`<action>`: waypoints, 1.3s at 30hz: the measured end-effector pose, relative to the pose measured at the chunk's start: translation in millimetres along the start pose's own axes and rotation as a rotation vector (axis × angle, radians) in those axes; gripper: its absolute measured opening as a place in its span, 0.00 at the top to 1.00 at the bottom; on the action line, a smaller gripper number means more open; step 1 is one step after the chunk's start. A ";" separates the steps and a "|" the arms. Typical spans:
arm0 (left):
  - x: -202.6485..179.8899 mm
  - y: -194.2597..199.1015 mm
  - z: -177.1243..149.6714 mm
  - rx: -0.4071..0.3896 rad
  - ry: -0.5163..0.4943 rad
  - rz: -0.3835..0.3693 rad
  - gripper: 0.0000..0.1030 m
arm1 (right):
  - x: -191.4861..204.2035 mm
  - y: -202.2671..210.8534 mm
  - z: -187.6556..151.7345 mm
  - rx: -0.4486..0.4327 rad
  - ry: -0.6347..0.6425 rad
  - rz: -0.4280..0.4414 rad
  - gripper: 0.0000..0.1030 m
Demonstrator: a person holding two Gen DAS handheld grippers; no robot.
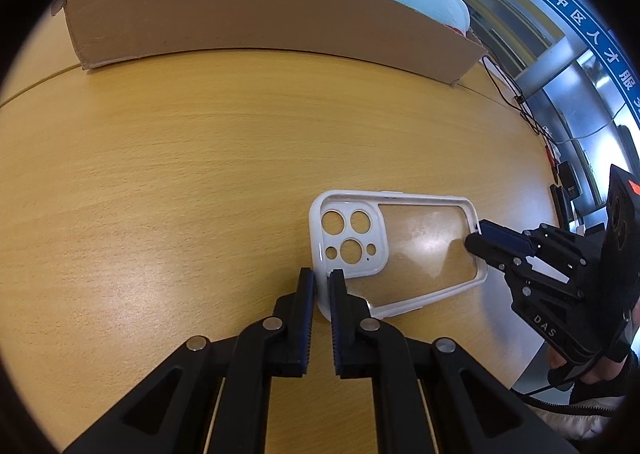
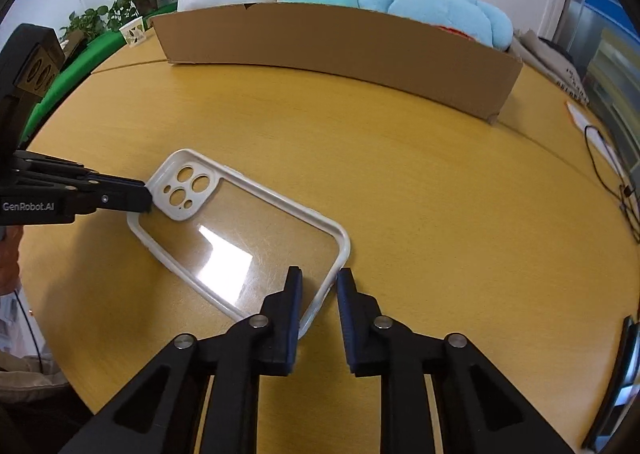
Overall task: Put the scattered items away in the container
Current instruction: 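Move both grippers to the clear phone case and pinch its rim, then lift the phone case with both grippers and carry it over the box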
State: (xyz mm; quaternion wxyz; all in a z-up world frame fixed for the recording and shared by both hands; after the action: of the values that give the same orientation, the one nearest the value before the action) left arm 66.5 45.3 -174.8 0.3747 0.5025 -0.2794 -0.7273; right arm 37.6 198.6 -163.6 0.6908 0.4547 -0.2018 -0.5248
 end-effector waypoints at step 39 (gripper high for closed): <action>-42.1 128.4 153.2 -0.380 -0.170 0.026 0.92 | -53.4 74.4 190.5 -0.392 0.008 -0.001 0.89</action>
State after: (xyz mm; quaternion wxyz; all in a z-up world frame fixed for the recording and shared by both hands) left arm -34.6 12.3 -0.3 0.4474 0.3560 -0.1743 -0.8017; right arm -85.8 170.5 5.7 0.7667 0.3135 -0.0927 -0.5525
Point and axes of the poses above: each gripper's, at about its wrist camera, not at the fingertips, and y roughly against the way its jaws point, x to its left, z to its top, the point moved 7 cm from there along -y, roughly the way its jaws point, and after that the axes turned 13 degrees about -z, right-handed, at the moved point
